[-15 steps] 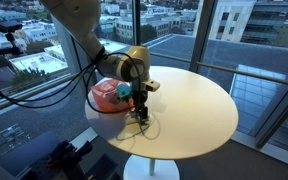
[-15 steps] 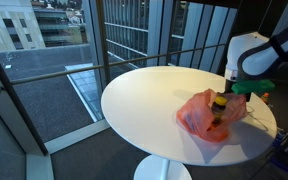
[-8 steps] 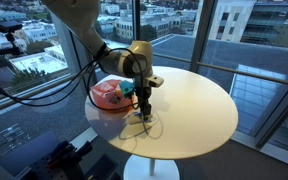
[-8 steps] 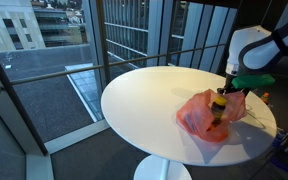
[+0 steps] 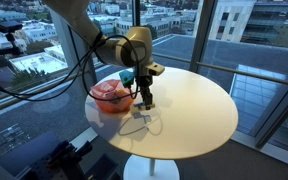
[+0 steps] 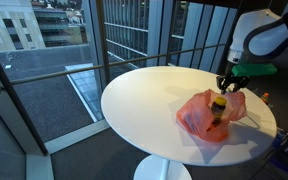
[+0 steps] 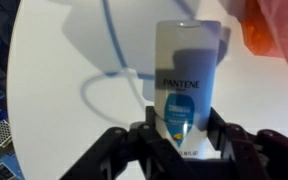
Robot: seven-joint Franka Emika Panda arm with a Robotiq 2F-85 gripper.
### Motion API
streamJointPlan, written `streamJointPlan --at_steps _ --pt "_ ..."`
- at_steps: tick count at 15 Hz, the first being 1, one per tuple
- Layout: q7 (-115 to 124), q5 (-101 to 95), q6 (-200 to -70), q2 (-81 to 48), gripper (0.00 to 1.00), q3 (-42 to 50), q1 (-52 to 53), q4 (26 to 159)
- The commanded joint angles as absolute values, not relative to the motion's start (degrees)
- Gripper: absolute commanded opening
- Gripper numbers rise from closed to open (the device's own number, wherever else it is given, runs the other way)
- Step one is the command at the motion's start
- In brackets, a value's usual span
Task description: Put the white bottle in the plastic bag
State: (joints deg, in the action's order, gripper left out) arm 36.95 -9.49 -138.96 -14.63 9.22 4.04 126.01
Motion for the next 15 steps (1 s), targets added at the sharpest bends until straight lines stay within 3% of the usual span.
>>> streamJointPlan --at_steps 1,15 --pt "41.8 -11.8 -137.0 -10.7 0.26 8.7 5.4 125.8" --pt "55.2 -21.9 -136.5 -3.9 0.26 1.5 6.4 125.6"
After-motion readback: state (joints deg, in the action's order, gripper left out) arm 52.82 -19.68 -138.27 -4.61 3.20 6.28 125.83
